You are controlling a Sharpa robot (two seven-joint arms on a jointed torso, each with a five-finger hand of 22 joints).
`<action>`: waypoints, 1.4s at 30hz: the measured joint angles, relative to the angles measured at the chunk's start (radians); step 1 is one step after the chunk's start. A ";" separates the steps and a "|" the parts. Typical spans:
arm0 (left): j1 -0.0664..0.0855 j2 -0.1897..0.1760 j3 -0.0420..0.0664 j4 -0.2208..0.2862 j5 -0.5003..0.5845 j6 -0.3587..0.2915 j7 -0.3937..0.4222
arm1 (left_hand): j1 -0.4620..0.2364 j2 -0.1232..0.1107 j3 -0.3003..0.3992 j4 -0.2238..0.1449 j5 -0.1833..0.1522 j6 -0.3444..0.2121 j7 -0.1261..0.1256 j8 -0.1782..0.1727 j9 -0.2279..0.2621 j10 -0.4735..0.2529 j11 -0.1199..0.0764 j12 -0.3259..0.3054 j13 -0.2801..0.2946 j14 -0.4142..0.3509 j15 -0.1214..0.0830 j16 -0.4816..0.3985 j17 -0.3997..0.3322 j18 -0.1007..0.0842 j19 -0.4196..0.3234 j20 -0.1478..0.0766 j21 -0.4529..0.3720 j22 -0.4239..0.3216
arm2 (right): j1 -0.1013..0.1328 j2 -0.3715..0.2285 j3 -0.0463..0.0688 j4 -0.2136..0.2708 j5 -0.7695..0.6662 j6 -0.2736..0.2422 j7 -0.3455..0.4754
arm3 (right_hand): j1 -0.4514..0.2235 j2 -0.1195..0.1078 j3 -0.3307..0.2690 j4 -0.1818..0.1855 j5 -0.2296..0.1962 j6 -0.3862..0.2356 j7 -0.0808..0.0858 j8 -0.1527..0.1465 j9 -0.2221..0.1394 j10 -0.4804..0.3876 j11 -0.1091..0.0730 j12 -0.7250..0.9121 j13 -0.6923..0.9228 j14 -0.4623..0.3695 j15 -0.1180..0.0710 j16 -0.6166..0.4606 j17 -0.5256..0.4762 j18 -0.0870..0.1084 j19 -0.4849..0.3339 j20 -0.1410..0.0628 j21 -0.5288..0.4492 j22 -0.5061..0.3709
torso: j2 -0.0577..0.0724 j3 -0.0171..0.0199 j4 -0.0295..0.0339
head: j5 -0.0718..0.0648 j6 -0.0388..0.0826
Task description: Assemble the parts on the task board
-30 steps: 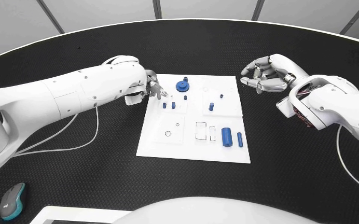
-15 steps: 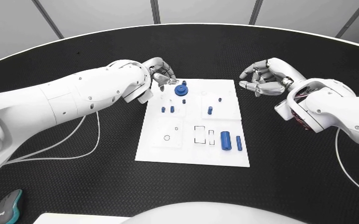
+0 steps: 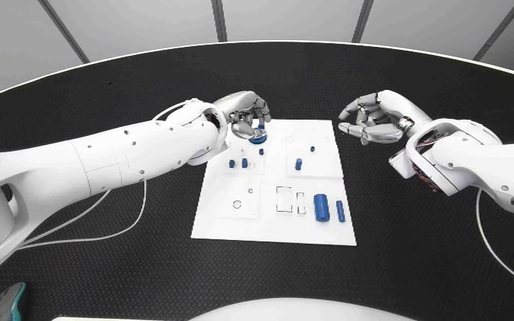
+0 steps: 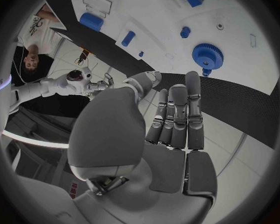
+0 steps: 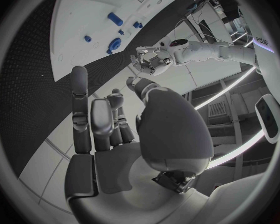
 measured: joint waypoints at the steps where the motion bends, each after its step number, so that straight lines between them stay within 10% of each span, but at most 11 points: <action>1: -0.003 0.003 0.000 -0.003 -0.025 0.006 -0.004 | 0.000 0.000 -0.003 -0.003 0.000 0.002 -0.001 -0.005 -0.009 -0.001 0.001 -0.011 -0.011 0.006 0.000 0.011 0.004 0.000 0.001 0.001 0.006 0.004 | 0.000 0.000 0.000 0.000 0.000 0.000 0.000 | 0.000 0.000 0.002 -0.002 0.000 0.000 0.000 0.000 0.000 -0.003 0.003 -0.004 -0.003 0.000 0.000 -0.004 -0.003 0.000 0.000 0.000 -0.006 -0.004 | 0.000 -0.0002 0.0000 | 0.000 0.001; 12: -0.021 0.029 0.000 -0.041 -0.183 0.097 -0.053 | -0.009 -0.009 -0.032 -0.009 0.000 0.025 0.001 -0.027 -0.058 -0.007 0.011 -0.060 -0.066 0.058 0.005 0.087 0.038 0.000 0.031 0.012 0.062 0.056 | -0.003 0.003 0.000 -0.001 0.000 0.001 0.001 | 0.000 0.000 0.002 -0.002 0.000 0.000 0.000 0.000 -0.001 -0.010 0.003 -0.010 -0.013 0.000 0.000 -0.009 -0.011 0.016 -0.004 0.004 -0.015 -0.013 | 0.002 -0.0006 0.0000 | -0.005 0.009; 42: -0.029 0.079 0.000 -0.091 -0.201 0.168 -0.058 | -0.004 0.004 0.003 -0.013 0.000 0.096 -0.014 -0.050 -0.110 0.127 -0.012 -0.086 -0.111 0.149 -0.014 0.215 0.138 -0.016 0.116 -0.004 0.228 0.239 | -0.004 0.001 0.000 0.007 0.000 0.001 0.000 | 0.000 0.000 0.002 -0.002 0.000 0.000 0.000 0.000 -0.001 -0.013 -0.001 -0.015 -0.014 0.000 0.000 -0.013 -0.014 0.016 -0.004 0.004 -0.021 -0.014 | 0.002 0.0000 0.0006 | -0.016 0.013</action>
